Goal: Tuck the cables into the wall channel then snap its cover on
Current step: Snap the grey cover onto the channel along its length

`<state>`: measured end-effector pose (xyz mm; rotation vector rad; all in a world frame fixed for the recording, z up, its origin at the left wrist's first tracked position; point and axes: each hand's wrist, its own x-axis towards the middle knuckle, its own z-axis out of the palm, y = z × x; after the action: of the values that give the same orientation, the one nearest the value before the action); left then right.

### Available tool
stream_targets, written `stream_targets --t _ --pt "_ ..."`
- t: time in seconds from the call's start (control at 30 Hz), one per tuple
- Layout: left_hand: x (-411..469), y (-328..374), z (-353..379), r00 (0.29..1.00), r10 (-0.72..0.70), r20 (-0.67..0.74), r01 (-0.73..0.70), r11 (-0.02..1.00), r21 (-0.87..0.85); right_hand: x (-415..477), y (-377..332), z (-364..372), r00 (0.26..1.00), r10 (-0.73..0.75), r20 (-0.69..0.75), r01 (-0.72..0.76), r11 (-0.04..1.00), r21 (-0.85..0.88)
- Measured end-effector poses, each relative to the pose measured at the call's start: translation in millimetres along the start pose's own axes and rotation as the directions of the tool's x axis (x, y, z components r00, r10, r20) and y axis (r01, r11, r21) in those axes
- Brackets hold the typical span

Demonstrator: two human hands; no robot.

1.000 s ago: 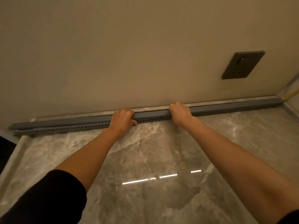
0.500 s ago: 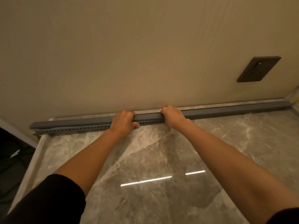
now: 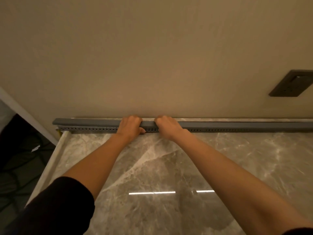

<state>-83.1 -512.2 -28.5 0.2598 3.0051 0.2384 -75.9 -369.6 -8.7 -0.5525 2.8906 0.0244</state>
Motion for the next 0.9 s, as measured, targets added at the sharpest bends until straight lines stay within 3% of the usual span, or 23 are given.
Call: stream_targets --t 0.2,0.43,0.57,0.7,0.9 --pt "-2.8 -11.7 -1.0 1.000 0.023 -0.009 -0.023 0.999 -0.047 5.7 -9.1 -2.6 1.000 0.027 -0.009 -0.027 1.000 0.003" --pt "-10.7 -70.9 -14.3 0.998 -0.069 0.005 0.068 0.996 0.051 8.3 -25.6 -2.3 0.990 0.140 0.011 -0.140 0.990 -0.008" --pt "-10.8 -78.4 -10.3 1.000 -0.006 -0.022 0.007 0.998 0.068 15.0 -43.9 -3.3 0.985 0.169 0.027 -0.168 0.985 -0.025" --pt "-11.3 -81.3 -5.1 0.998 0.043 -0.051 -0.038 0.996 0.083 31.8 -78.9 -2.9 0.997 0.078 -0.008 -0.078 0.997 0.015" --pt "-18.2 -109.9 -14.1 0.993 0.104 -0.058 -0.106 0.993 -0.048 41.9 -88.8 0.1 0.995 0.101 0.004 -0.101 0.993 0.057"
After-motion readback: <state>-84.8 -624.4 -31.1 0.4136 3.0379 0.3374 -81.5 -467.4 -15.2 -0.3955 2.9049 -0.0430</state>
